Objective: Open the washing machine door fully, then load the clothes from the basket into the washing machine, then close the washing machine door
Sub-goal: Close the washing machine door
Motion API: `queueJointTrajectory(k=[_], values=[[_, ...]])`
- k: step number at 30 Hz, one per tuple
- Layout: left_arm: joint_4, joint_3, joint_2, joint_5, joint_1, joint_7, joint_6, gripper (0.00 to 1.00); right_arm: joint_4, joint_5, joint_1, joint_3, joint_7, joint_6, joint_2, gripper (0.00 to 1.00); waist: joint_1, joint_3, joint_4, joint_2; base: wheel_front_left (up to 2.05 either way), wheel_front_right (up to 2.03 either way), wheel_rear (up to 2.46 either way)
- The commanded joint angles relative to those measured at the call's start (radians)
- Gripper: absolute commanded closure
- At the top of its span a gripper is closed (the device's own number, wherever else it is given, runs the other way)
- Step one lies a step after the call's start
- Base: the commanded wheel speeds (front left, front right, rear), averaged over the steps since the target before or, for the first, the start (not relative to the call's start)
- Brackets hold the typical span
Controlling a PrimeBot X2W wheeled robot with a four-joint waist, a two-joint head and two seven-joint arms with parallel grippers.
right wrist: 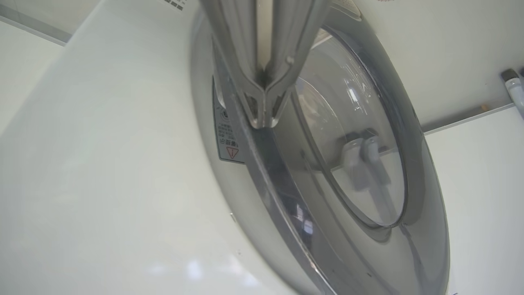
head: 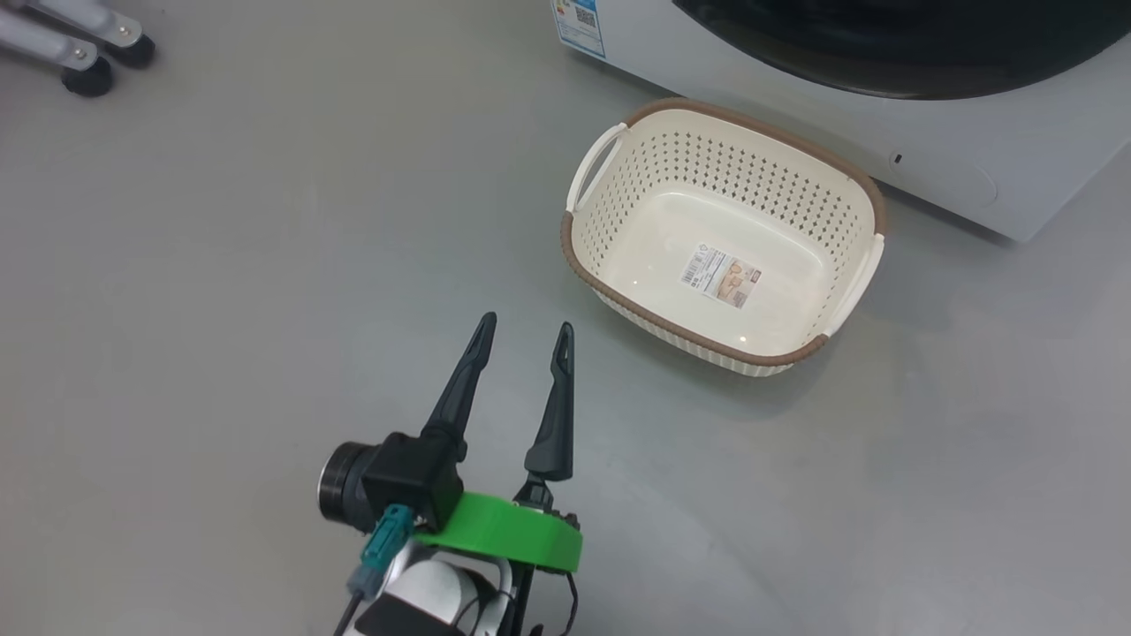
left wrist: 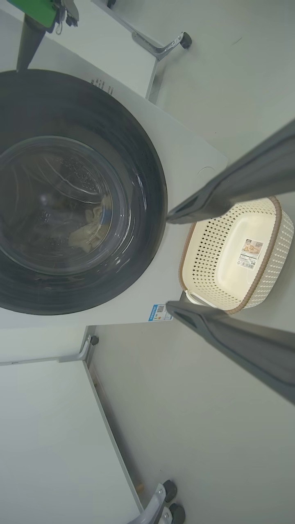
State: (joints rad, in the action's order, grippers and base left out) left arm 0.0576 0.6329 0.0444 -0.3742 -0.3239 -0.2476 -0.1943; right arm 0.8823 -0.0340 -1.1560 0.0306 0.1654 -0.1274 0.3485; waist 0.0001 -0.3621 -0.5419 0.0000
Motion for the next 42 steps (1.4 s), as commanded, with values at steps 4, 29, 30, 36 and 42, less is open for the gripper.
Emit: queueJointTrajectory(k=[4,29,30,36,42], values=[[-0.018,-0.038,0.006,0.003,-0.024,-0.014,-0.002,0.00,-0.049,-0.038,0.006,0.040,0.031,-0.003,-0.038,1.00,-0.0001,0.023,0.018,0.0000,0.00,0.00,0.00],[0.086,-0.198,0.041,0.053,0.046,-0.014,0.041,0.00,-0.664,-0.111,0.674,0.019,-0.004,-0.003,-0.214,0.00,-0.0001,0.202,0.315,0.0000,0.00,0.00,0.00],[0.090,-0.200,0.044,0.054,0.048,-0.014,0.042,0.00,-0.668,-0.104,0.697,0.008,-0.006,-0.003,-0.218,0.00,-0.0001,0.209,0.325,0.0000,0.00,0.00,0.00],[0.101,-0.209,0.055,0.045,0.064,-0.014,0.045,0.00,-0.680,-0.087,0.813,-0.041,-0.013,-0.003,-0.244,0.00,-0.0001,0.248,0.371,0.0000,0.00,0.00,0.00],[0.105,-0.225,0.076,0.030,0.097,-0.009,0.036,0.00,-0.725,-0.066,0.930,-0.072,-0.014,-0.003,-0.272,0.00,-0.0001,0.283,0.429,0.0000,0.00,0.00,0.00]])
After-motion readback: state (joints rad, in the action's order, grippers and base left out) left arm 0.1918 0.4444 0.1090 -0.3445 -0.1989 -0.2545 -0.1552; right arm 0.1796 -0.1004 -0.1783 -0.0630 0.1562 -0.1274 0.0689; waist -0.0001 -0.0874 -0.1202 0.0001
